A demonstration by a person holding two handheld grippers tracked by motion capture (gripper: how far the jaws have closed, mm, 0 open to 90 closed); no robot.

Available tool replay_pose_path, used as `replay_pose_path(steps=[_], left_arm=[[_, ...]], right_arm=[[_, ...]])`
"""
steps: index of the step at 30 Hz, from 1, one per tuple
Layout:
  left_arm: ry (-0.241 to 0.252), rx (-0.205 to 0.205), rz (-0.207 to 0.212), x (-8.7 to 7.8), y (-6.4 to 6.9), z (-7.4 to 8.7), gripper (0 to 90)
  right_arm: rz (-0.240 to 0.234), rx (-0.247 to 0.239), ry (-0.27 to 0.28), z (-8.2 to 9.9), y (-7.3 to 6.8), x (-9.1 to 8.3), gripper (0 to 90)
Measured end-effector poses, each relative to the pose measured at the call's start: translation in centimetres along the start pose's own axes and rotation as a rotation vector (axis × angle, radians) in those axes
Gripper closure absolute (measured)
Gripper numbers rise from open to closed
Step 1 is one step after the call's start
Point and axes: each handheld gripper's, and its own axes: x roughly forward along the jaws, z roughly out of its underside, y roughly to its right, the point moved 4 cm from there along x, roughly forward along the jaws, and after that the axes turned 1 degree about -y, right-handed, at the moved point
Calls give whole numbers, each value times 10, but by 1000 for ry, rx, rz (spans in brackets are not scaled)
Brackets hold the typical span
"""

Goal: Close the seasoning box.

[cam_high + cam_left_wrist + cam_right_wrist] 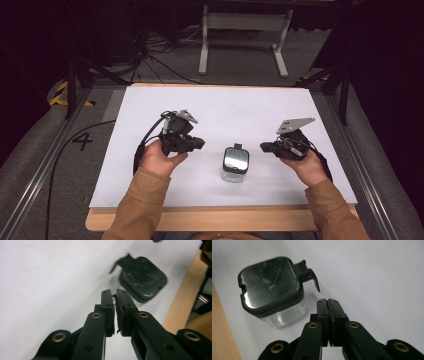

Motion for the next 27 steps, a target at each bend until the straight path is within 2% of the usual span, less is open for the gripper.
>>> replay_pose_path(steps=[2, 5, 6, 8, 13, 19, 27], left_arm=[[28, -22, -28, -5, -8, 2, 841], [41, -50, -45, -10, -16, 6, 831], [41, -50, -45, -10, -16, 6, 830], [50, -65, -52, -13, -20, 7, 828], [50, -84, -55, -14, -24, 10, 821], [51, -97, -64, -15, -28, 11, 819], [43, -105, -77, -16, -31, 15, 814]], right_arm=[[-2, -3, -24, 3, 0, 3, 884], [-21, -5, -61, 7, 1, 8, 888], [-21, -5, -61, 7, 1, 8, 888], [-35, -13, -100, 10, 0, 13, 891], [-53, -32, -157, 14, -4, 23, 891], [-75, -47, -186, 15, -10, 33, 891], [-95, -64, -194, 13, -19, 48, 892]])
